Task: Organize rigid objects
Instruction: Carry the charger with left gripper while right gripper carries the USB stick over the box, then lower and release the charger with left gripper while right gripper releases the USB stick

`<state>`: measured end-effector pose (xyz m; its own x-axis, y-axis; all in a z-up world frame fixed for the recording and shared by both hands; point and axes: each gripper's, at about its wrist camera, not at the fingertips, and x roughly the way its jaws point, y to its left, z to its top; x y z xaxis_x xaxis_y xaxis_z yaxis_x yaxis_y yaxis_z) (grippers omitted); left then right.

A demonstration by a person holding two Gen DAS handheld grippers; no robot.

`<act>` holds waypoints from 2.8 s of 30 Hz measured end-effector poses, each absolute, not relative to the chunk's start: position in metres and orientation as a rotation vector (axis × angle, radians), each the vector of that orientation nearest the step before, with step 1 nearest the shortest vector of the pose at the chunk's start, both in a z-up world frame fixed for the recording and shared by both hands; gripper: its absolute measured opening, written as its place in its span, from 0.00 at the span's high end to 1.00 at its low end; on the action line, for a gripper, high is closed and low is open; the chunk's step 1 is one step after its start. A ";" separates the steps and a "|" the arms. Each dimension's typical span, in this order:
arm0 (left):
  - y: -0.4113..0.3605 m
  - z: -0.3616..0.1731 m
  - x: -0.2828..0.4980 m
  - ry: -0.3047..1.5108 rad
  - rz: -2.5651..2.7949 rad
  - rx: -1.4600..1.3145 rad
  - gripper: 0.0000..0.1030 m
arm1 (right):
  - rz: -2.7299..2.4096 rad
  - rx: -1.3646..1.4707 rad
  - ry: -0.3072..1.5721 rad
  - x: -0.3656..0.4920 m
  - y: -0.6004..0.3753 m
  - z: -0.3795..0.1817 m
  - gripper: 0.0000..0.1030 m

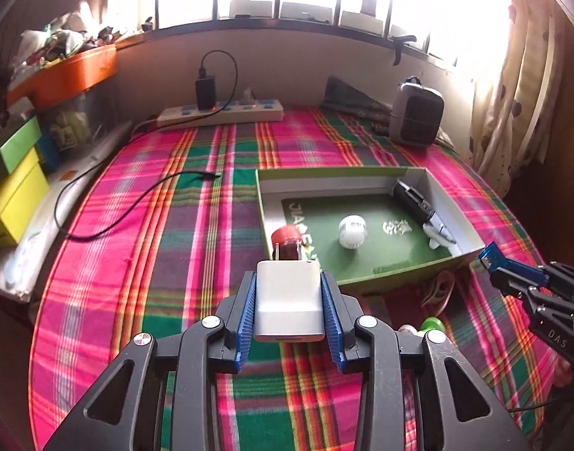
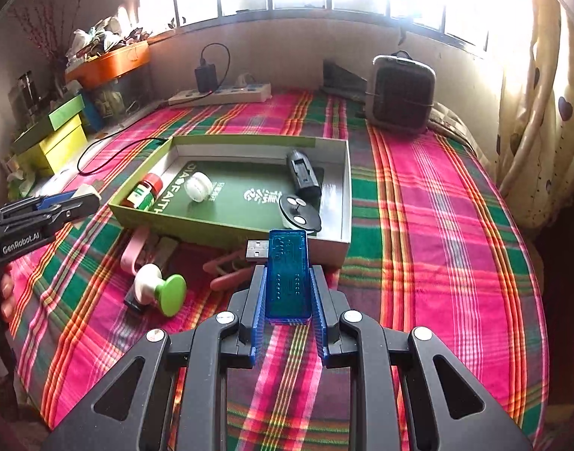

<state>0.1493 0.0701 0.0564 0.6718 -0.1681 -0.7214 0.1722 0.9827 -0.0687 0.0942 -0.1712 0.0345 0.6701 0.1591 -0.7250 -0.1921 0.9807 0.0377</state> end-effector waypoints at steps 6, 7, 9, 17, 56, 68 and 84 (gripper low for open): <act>0.062 0.064 0.167 0.794 -0.221 0.001 0.69 | 0.216 -0.049 0.804 0.107 -0.171 0.044 0.78; 0.060 0.065 0.170 0.791 -0.226 0.001 0.69 | 0.220 -0.051 0.801 0.108 -0.171 0.045 0.78; 0.056 0.067 0.177 0.792 -0.238 -0.001 0.69 | 0.230 -0.049 0.800 0.113 -0.170 0.048 0.78; 0.046 0.067 0.207 0.804 -0.266 0.008 0.69 | 0.287 -0.047 0.821 0.138 -0.158 0.048 0.78; 0.014 0.006 0.266 0.971 -0.283 0.081 0.69 | 0.348 -0.124 0.954 0.201 -0.122 0.001 0.78; 0.014 0.005 0.267 0.971 -0.283 0.074 0.69 | 0.348 -0.128 0.960 0.204 -0.121 -0.001 0.78; 0.014 0.009 0.263 0.946 -0.260 0.103 0.61 | 0.333 -0.126 0.961 0.204 -0.121 0.000 0.76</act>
